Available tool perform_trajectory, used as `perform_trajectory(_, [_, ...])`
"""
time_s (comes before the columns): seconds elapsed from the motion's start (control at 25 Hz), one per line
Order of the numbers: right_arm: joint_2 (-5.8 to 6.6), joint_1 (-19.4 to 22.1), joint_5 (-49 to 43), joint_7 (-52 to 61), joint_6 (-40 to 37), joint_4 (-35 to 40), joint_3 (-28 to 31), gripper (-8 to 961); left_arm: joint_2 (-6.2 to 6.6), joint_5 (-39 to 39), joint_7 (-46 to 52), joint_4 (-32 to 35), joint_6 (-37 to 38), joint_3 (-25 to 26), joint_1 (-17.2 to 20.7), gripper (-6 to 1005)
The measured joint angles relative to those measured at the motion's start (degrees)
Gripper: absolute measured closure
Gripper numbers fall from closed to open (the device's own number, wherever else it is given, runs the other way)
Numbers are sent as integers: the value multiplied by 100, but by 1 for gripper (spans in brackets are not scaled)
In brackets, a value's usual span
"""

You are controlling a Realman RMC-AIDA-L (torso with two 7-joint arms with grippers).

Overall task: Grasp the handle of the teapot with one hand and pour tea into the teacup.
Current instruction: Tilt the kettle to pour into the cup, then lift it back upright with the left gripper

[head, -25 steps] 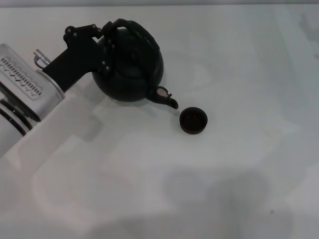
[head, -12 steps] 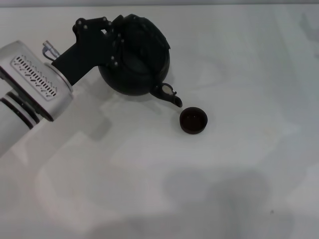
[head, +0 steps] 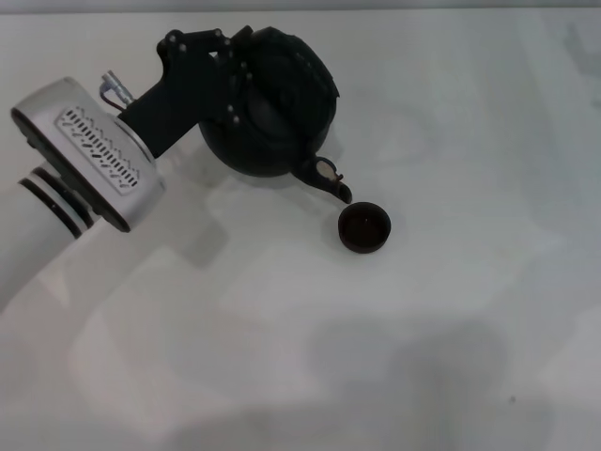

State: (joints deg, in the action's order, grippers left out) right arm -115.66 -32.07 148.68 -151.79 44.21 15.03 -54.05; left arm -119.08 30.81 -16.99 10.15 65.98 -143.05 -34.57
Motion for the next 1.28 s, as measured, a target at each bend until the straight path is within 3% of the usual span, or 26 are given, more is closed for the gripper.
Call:
perform_trajectory(0.44, [-9, 13, 8, 217, 64, 5, 59, 93, -8, -420, -454, 136, -18, 7, 29, 911])
perform_trajectory(1.28, [-28, 54, 12, 293, 167, -9, 62, 93, -20, -227, -565, 362, -205, 128, 126, 912])
